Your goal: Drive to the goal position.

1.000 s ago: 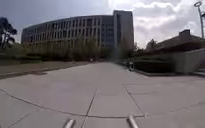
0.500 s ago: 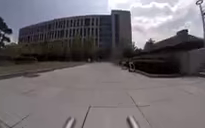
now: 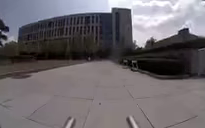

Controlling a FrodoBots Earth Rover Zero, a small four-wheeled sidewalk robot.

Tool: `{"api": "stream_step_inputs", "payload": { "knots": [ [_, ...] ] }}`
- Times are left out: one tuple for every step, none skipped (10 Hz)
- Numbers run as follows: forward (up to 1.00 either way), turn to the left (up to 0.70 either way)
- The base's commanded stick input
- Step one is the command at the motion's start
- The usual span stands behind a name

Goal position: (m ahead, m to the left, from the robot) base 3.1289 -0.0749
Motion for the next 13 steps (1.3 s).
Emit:
{"api": "stream_step_inputs", "payload": {
  "knots": [
    [1.0,0.0],
    [1.0,0.0],
    [1.0,0.0],
    [1.0,-0.25],
    [1.0,-0.22],
    [1.0,0.0],
    [1.0,0.0],
    [1.0,0.0],
    [1.0,0.0],
    [1.0,0.0],
    [1.0,0.0],
    [1.0,0.0],
    [1.0,0.0]
  ]
}}
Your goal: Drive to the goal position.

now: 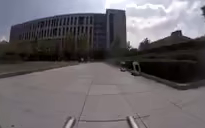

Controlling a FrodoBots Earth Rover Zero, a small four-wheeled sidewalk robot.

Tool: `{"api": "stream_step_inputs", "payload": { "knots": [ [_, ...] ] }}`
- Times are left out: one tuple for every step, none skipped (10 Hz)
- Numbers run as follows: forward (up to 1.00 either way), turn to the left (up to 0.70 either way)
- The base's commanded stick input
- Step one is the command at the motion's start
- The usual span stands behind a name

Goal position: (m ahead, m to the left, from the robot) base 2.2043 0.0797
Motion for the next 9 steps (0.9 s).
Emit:
{"api": "stream_step_inputs", "payload": {
  "knots": [
    [1.0,0.0],
    [1.0,0.0],
    [1.0,0.0],
    [1.0,0.0],
    [1.0,0.0],
    [1.0,0.0],
    [1.0,0.0],
    [1.0,0.0],
    [1.0,0.0]
  ]
}}
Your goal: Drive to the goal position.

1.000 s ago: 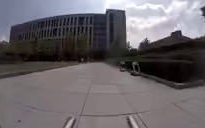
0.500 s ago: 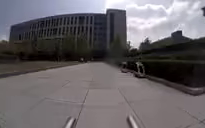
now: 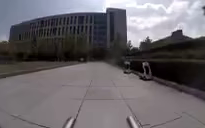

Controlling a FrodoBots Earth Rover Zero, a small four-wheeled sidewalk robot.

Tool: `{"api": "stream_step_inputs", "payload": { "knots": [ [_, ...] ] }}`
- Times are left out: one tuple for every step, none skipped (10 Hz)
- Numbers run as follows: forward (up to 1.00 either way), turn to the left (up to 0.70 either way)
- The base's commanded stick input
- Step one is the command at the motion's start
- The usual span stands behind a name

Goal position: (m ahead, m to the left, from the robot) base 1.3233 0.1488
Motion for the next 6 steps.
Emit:
{"api": "stream_step_inputs", "payload": {
  "knots": [
    [1.0,0.0],
    [1.0,0.13],
    [1.0,0.17],
    [1.0,0.02],
    [1.0,0.0],
    [1.0,0.0]
  ]
}}
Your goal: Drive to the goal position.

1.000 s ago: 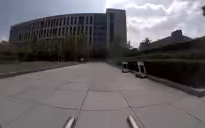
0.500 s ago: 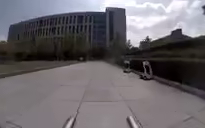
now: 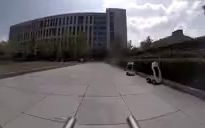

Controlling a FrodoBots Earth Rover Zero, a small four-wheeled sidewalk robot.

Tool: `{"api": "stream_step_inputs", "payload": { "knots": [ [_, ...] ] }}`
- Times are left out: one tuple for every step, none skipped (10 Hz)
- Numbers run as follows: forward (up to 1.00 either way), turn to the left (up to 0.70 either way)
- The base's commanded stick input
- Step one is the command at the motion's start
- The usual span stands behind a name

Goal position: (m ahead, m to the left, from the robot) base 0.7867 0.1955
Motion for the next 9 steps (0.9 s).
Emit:
{"api": "stream_step_inputs", "payload": {
  "knots": [
    [1.0,0.0],
    [1.0,0.0],
    [1.0,0.0],
    [1.0,0.0],
    [1.0,0.0],
    [1.0,0.0],
    [1.0,0.0],
    [1.0,0.0],
    [1.0,0.0]
  ]
}}
